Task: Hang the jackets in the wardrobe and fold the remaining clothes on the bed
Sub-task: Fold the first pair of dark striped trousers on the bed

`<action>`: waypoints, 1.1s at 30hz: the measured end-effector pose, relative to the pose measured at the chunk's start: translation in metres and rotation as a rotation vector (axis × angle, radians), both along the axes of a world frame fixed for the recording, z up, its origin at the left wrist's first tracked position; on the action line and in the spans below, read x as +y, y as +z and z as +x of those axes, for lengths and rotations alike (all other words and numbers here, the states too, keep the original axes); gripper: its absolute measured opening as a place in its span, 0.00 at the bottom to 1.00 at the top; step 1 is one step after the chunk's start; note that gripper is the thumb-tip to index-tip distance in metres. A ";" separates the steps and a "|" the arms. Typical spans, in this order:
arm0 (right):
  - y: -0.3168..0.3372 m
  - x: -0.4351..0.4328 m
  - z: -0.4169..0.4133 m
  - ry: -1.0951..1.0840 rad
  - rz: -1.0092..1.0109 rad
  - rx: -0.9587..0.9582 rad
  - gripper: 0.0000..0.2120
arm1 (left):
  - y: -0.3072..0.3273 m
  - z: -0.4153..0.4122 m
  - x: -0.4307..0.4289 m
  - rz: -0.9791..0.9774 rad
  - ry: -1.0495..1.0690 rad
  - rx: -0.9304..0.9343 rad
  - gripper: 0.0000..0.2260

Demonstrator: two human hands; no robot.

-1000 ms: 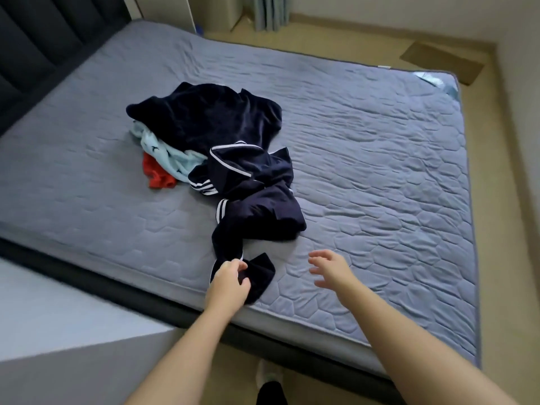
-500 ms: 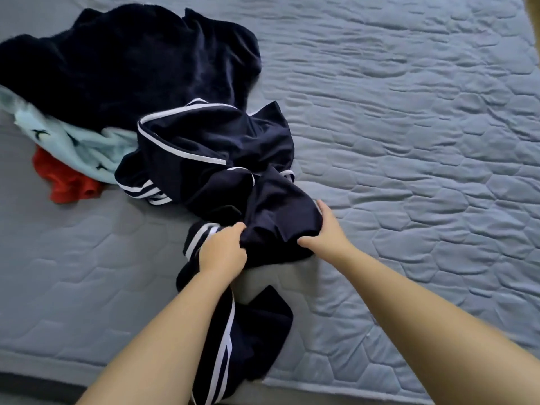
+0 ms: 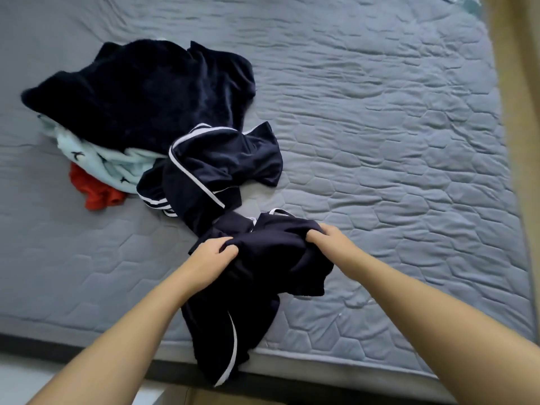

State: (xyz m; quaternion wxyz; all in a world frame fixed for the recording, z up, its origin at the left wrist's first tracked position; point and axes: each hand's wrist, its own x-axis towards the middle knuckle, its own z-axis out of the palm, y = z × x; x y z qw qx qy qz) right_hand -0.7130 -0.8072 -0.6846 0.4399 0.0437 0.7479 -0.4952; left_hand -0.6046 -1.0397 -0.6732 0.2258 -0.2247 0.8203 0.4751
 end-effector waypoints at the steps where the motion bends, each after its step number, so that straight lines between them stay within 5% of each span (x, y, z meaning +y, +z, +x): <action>1: 0.018 0.006 -0.002 0.005 -0.017 0.010 0.10 | 0.019 -0.002 0.005 0.001 -0.012 0.024 0.16; 5: 0.093 0.033 -0.003 -0.032 -0.085 0.050 0.07 | 0.097 0.003 0.021 -0.071 -0.060 0.137 0.08; 11: 0.228 0.076 -0.002 0.047 -0.274 -0.108 0.13 | 0.226 0.022 0.042 -0.197 -0.052 0.242 0.12; 16: 0.341 0.081 0.017 -0.074 -0.425 -0.080 0.06 | 0.309 0.034 0.089 -0.376 0.151 0.456 0.15; 23: 0.449 0.093 0.049 -0.216 -0.365 0.020 0.06 | 0.375 0.067 0.210 0.104 0.155 0.663 0.10; 26: 0.480 0.109 0.058 -0.279 -0.408 0.000 0.08 | 0.391 0.067 0.242 0.158 0.073 0.675 0.18; 30: 0.511 0.135 0.068 -0.332 -0.543 0.035 0.05 | 0.416 0.049 0.269 0.291 0.245 0.815 0.11; 33: 0.513 0.166 0.074 -0.169 -0.582 0.185 0.21 | 0.432 0.041 0.276 0.312 0.346 0.846 0.12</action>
